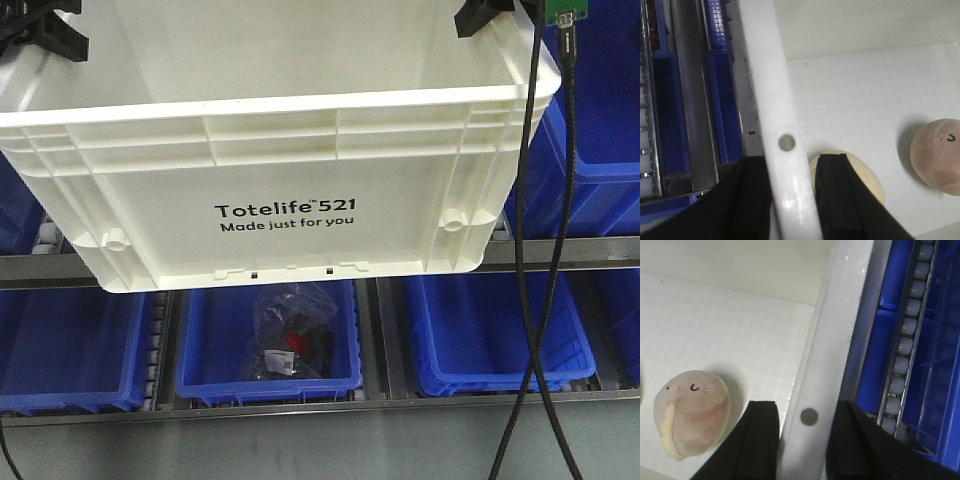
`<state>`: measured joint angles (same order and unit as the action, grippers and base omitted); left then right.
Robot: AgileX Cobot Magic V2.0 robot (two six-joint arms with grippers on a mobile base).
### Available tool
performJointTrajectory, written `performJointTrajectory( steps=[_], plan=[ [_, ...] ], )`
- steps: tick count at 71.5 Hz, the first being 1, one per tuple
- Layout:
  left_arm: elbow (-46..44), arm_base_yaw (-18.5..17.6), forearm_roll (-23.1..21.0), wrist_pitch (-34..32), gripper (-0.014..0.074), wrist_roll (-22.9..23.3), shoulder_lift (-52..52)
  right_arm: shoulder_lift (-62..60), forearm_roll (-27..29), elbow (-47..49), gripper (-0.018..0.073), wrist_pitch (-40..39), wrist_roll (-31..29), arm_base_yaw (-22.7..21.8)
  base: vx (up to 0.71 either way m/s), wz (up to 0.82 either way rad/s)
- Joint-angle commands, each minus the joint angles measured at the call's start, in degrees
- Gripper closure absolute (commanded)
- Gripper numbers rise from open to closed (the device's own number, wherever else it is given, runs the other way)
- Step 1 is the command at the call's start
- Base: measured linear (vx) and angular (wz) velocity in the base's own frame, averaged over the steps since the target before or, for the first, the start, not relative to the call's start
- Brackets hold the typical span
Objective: Place moving items into box and shelve
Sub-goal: 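Hold the crate steady above the shelf's roller track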
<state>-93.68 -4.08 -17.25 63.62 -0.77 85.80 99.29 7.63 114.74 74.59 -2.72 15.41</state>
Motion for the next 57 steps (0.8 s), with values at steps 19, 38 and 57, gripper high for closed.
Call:
performJointTrajectory(
  steps=[19,38,57],
  plan=[
    [-2.74,-1.45,-12.03,-7.23,0.0613,-0.50,-2.93,-2.35,9.57,2.49,0.0570,-1.04,-2.16,1.41,0.00,0.00],
    [-2.74,-1.45,-11.97,-7.29,0.0613,-0.50,-2.93,-2.35,9.77,2.49,0.0570,-1.04,-2.16,1.41,0.00,0.00],
    [-2.74,-1.45,-11.38,-9.04,0.0613,-0.50,-2.88,-2.25,9.40,2.49,0.0570,-1.52,-2.16,1.41,0.00,0.00]
  ],
)
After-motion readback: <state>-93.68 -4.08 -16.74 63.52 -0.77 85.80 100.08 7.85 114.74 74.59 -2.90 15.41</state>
